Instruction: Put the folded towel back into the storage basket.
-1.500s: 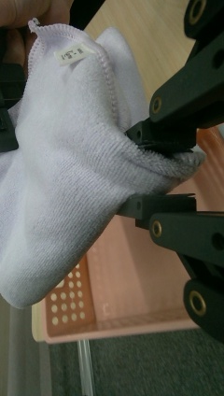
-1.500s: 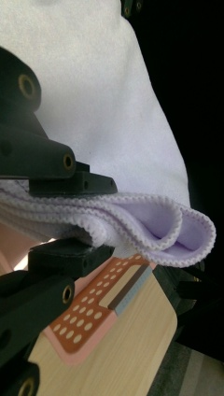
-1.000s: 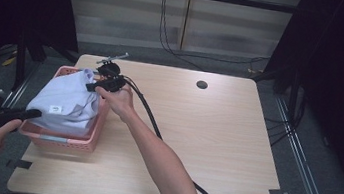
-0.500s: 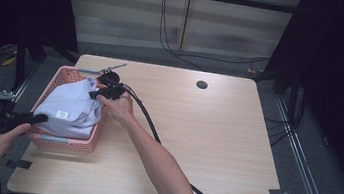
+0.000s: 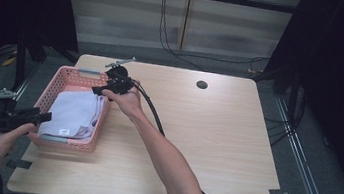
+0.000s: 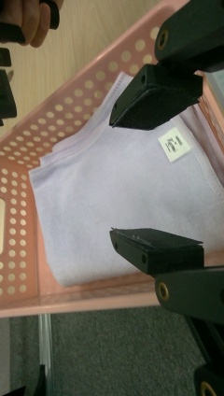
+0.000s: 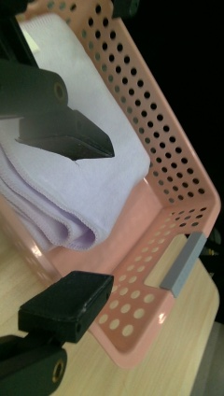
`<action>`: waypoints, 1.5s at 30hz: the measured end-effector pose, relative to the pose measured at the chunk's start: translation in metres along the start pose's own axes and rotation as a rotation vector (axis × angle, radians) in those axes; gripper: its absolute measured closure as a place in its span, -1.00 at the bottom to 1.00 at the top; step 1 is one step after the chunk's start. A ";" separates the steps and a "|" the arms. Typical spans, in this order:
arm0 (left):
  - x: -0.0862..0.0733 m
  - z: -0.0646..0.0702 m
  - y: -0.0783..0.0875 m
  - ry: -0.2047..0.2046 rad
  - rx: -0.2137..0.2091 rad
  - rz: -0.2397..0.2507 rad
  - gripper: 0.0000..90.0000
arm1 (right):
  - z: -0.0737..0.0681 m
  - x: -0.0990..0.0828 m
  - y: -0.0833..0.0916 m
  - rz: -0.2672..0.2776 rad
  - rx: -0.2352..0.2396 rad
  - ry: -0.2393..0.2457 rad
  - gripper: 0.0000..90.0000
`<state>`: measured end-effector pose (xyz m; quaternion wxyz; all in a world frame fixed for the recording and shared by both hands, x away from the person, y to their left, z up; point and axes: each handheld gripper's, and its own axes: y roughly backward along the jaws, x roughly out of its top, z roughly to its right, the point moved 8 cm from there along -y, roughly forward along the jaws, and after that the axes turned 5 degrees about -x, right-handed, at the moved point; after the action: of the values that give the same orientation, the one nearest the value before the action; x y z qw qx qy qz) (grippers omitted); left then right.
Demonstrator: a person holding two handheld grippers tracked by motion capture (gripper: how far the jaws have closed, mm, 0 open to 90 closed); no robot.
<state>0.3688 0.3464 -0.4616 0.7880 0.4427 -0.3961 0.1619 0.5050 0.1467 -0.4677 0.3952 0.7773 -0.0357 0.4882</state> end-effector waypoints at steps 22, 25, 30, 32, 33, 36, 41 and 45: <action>0.000 0.104 -0.023 -0.125 -0.125 0.012 -0.24 | 0.024 -0.039 0.125 0.076 0.030 0.066 -0.38; -0.004 0.122 -0.032 -0.158 -0.157 -0.011 -0.26 | 0.029 -0.056 0.141 0.064 0.008 0.071 -0.38; -0.007 0.144 -0.041 -0.186 -0.172 -0.013 -0.31 | 0.037 -0.073 0.167 0.078 -0.008 0.066 -0.36; -0.010 0.152 -0.046 -0.185 -0.183 -0.011 -0.34 | 0.041 -0.080 0.182 0.090 -0.013 0.062 -0.36; -0.011 0.154 -0.048 -0.185 -0.179 -0.016 -0.34 | 0.045 -0.085 0.191 0.087 -0.024 0.061 -0.35; -0.014 0.162 -0.057 -0.170 -0.185 -0.026 -0.37 | 0.056 -0.100 0.212 0.095 -0.040 0.047 -0.34; -0.018 0.181 -0.073 -0.199 -0.220 -0.045 -0.42 | 0.073 -0.131 0.244 0.081 -0.085 0.031 -0.32; -0.021 0.191 -0.082 -0.216 -0.202 -0.037 -0.41 | 0.084 -0.154 0.271 0.076 -0.132 0.031 -0.28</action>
<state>0.3137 0.1452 -0.4685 0.7841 0.3830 -0.4848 0.0579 0.3669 -0.1445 -0.4496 0.4273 0.7399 -0.0912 0.5115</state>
